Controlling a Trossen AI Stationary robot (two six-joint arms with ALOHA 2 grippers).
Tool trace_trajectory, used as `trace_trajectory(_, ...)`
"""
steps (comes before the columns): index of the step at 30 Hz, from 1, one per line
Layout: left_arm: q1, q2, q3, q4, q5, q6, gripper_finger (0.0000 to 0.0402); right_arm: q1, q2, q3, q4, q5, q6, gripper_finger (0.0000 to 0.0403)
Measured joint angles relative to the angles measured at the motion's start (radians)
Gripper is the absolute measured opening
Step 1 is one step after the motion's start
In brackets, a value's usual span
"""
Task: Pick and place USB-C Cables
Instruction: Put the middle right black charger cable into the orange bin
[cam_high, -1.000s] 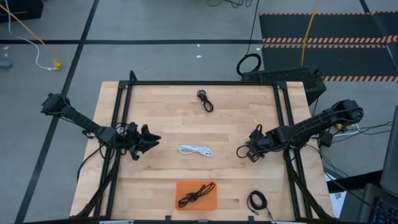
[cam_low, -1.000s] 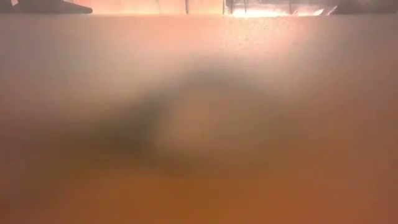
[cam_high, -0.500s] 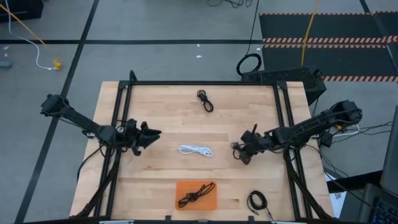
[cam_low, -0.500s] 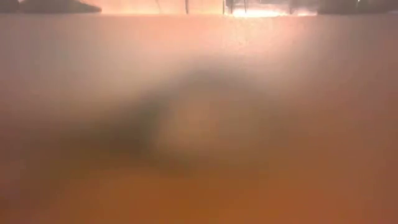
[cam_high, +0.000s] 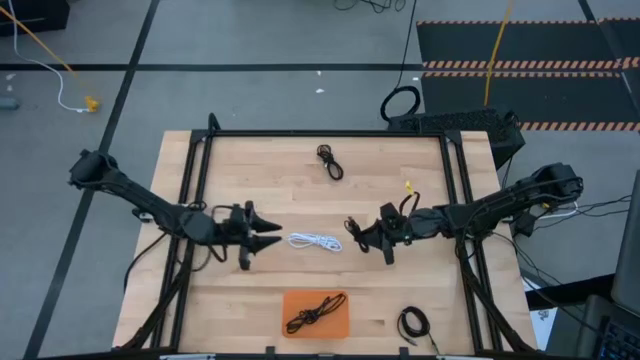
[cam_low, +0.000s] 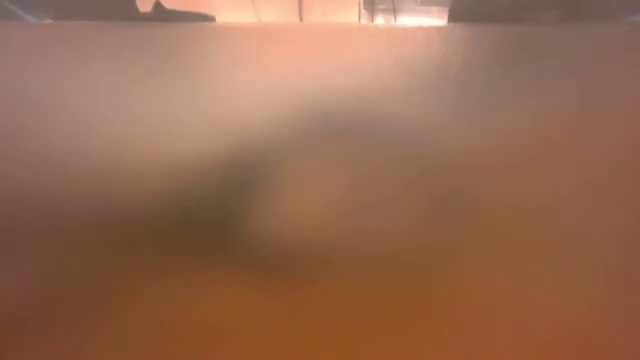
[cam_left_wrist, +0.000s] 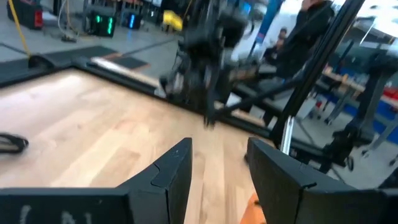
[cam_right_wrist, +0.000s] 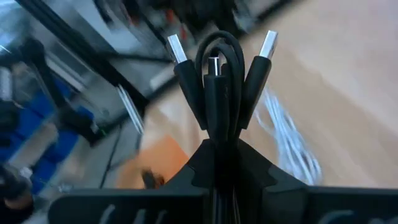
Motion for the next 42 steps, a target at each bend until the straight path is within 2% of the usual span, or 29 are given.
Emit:
trace_trajectory(4,0.0,0.114,0.002,0.074,0.014,-0.018,0.0157,0.007,0.005,0.004,0.089,0.016,-0.061,0.0018)
trace_trajectory(9,0.0,0.247,0.002,0.262,0.014,0.032,0.0157,0.023,0.069,0.06,0.093,0.051,-0.115,0.0018)
trace_trajectory(13,0.0,0.295,0.002,0.354,0.014,0.072,0.0157,0.033,0.14,0.121,0.093,0.051,-0.154,0.0017)
trace_trajectory(18,0.0,0.302,0.002,0.392,0.019,0.065,0.0166,0.035,0.215,0.192,0.094,0.051,-0.188,0.0018)
trace_trajectory(23,-0.001,0.301,0.006,0.428,0.082,0.057,0.0203,0.035,0.292,0.264,0.093,0.051,-0.217,0.0021)
trace_trajectory(30,-0.01,0.301,0.059,0.405,0.099,0.09,0.0249,0.035,0.385,0.375,0.094,0.051,-0.261,0.0019)
trace_trajectory(37,-0.017,0.301,0.086,0.333,0.101,0.11,0.0255,0.035,0.446,0.45,0.094,0.051,-0.278,0.0019)
trace_trajectory(42,-0.016,0.301,0.086,0.342,0.1,0.117,0.0255,0.035,0.496,0.505,0.095,0.05,-0.289,0.0019)
